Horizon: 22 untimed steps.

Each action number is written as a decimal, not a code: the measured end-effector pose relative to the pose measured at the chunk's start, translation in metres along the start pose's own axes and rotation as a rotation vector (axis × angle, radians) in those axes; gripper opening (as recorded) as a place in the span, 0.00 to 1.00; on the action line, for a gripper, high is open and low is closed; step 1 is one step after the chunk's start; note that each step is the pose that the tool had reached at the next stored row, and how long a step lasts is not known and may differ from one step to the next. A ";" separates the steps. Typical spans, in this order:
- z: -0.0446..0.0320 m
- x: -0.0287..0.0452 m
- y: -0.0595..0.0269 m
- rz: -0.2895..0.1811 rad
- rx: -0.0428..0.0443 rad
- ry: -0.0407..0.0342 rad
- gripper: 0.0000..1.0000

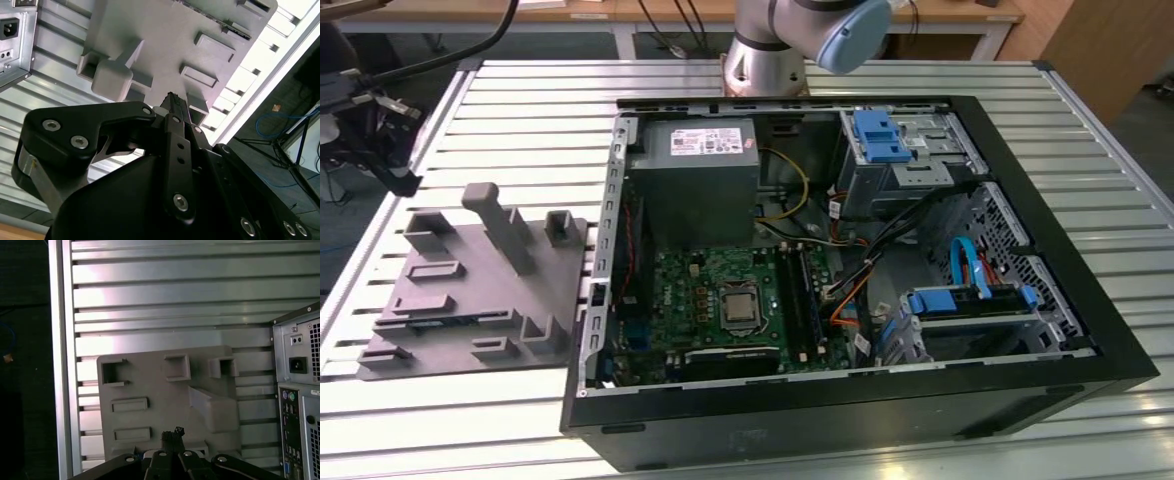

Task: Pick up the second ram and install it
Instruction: 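Reach for the second ram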

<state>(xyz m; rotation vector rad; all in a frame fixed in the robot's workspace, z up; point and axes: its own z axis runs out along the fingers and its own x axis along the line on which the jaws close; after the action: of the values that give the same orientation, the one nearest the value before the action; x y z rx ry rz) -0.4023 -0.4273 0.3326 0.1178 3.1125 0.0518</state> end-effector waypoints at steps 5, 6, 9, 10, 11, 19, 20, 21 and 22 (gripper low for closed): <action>0.0036 0.0001 -0.0009 0.000 0.0002 0.0000 0.10; 0.0042 0.0001 -0.0011 0.000 0.0003 0.0000 0.10; 0.0061 0.0001 -0.0018 0.000 0.0006 -0.0001 0.10; 0.0067 0.0001 -0.0020 0.000 0.0007 -0.0001 0.10; 0.0073 0.0001 -0.0023 0.000 0.0008 -0.0001 0.10; 0.0131 0.0001 -0.0048 0.000 0.0009 -0.0002 0.10; 0.0138 0.0001 -0.0051 0.000 0.0009 -0.0002 0.10; 0.0145 0.0001 -0.0054 0.000 0.0009 -0.0001 0.10; 0.0152 0.0001 -0.0057 0.000 0.0010 -0.0001 0.10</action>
<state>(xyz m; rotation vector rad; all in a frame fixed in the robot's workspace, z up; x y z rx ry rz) -0.4024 -0.4325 0.3172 0.1177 3.1124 0.0503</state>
